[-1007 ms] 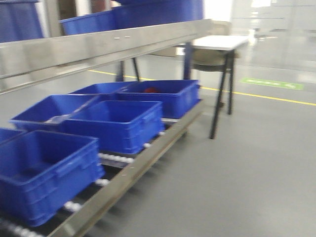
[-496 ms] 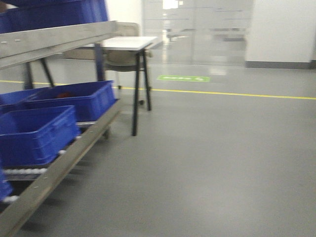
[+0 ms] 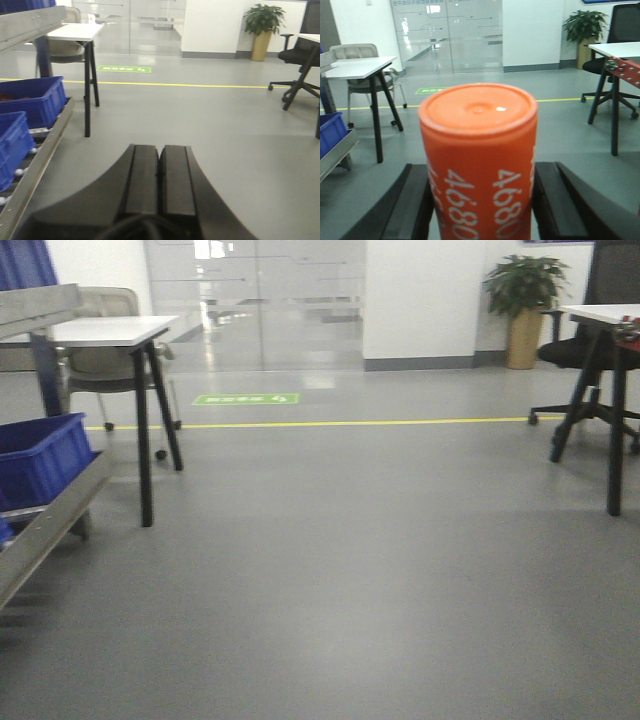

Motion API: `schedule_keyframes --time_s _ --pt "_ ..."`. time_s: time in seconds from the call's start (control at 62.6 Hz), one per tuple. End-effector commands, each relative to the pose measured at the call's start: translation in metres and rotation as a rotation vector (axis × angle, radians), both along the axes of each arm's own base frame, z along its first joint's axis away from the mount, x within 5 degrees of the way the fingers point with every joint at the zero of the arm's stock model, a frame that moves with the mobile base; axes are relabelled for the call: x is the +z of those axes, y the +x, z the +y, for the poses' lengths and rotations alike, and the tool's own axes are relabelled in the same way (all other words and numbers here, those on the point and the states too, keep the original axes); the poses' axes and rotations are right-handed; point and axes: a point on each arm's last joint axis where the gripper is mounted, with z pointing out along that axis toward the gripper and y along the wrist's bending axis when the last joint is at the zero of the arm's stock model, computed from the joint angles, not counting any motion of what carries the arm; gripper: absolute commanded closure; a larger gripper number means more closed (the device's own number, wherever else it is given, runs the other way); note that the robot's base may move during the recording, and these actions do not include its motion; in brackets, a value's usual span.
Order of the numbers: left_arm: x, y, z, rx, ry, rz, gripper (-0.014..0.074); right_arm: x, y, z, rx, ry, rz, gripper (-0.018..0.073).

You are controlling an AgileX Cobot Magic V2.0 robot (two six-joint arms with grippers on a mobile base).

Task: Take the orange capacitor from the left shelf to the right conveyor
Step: 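Drive the base to the red conveyor holding the capacitor in the right gripper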

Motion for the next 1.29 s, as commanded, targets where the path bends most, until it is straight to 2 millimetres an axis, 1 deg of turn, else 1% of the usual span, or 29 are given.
schedule_keyframes --time_s 0.0,1.279 --pt "0.0102 -0.0016 0.0005 0.0 -0.017 -0.105 0.0723 0.0182 -0.0019 -0.0005 -0.006 0.0 -0.113 0.041" --pt "0.0102 -0.0016 0.0005 0.0 -0.017 -0.105 0.0723 0.0182 -0.0019 -0.0005 -0.006 0.0 -0.113 0.041"
